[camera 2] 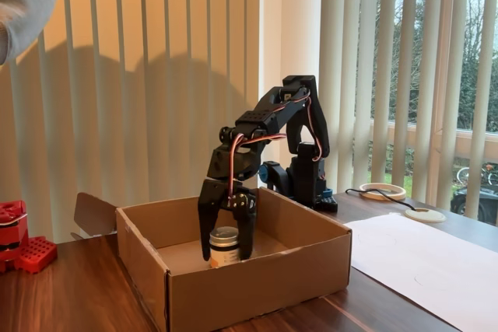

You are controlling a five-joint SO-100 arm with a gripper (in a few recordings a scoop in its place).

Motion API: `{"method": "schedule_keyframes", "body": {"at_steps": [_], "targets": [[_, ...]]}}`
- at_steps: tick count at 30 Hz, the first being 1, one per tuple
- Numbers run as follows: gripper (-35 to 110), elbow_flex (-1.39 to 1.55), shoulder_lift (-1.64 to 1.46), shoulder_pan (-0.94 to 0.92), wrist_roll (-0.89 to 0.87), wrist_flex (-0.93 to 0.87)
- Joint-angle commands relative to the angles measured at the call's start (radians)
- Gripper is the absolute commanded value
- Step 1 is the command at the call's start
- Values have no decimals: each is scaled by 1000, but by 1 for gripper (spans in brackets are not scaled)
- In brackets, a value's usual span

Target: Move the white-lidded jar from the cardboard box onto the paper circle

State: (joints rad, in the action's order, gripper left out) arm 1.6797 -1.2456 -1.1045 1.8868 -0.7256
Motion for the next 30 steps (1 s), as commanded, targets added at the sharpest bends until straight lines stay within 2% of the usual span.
{"method": "schedule_keyframes", "body": {"at_steps": [1,4,19,24,30], "targets": [[15,28,-104,-6,8,35],[8,67,-147,0,3,63],[6,167,-819,153,-3,66],[6,150,-974,313,-40,57],[6,181,-1068,644,-81,-235]]}}
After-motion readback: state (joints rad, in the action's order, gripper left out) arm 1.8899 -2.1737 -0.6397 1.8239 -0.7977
